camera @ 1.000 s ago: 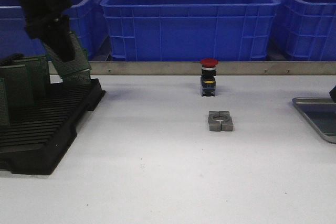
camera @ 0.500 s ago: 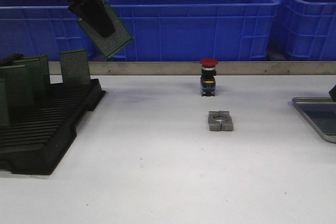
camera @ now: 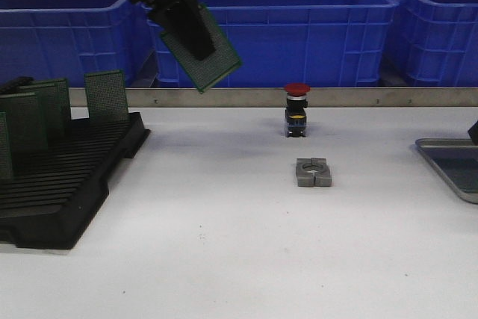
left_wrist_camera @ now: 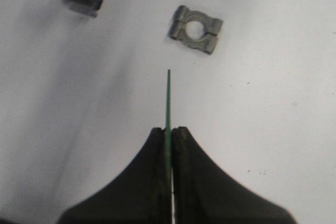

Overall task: Place circuit board on tray
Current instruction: 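Lift the second board out of the rack toward the table center with the left gripper, then reach the right gripper to the held board and close on its edge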

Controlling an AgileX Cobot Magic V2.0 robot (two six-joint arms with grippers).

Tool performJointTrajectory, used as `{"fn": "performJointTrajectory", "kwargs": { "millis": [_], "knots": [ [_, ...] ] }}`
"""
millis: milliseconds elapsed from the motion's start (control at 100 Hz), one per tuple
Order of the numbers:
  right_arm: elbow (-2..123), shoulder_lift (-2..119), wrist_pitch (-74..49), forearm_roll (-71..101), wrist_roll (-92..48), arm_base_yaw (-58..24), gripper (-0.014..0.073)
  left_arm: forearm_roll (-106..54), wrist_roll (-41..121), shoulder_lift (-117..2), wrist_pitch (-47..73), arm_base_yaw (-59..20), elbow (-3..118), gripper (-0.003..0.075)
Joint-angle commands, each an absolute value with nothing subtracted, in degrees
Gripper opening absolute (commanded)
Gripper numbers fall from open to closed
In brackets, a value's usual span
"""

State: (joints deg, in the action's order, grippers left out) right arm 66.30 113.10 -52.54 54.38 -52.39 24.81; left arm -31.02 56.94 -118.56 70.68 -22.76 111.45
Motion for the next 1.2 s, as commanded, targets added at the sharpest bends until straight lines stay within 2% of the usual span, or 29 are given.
{"fn": "performJointTrajectory", "kwargs": {
  "millis": [0, 200, 390, 740, 1190],
  "knots": [
    [67.7, 110.5, -54.7, 56.7, -52.7, 25.1, 0.0549, -34.2, 56.4, -114.6, 73.1, -25.6, 113.3, -0.0018],
    [67.7, 110.5, -54.9, 56.7, -52.7, 25.1, 0.0549, -36.0, 56.6, -114.6, 73.1, -30.7, 113.3, -0.0018],
    [67.8, 110.5, -56.8, 59.1, -54.3, 25.1, 0.0549, -36.2, 56.7, -114.6, 73.1, -32.3, 113.3, -0.0018],
    [67.8, 107.5, -76.0, 74.7, -79.0, 21.0, 0.0549, -38.6, 56.7, -114.6, 73.1, -32.3, 113.3, -0.0018],
    [67.8, 101.0, -76.1, 74.7, -103.3, 9.8, 0.0548, -39.3, 56.7, -114.6, 73.1, -32.3, 113.3, -0.0018]
  ]
}}
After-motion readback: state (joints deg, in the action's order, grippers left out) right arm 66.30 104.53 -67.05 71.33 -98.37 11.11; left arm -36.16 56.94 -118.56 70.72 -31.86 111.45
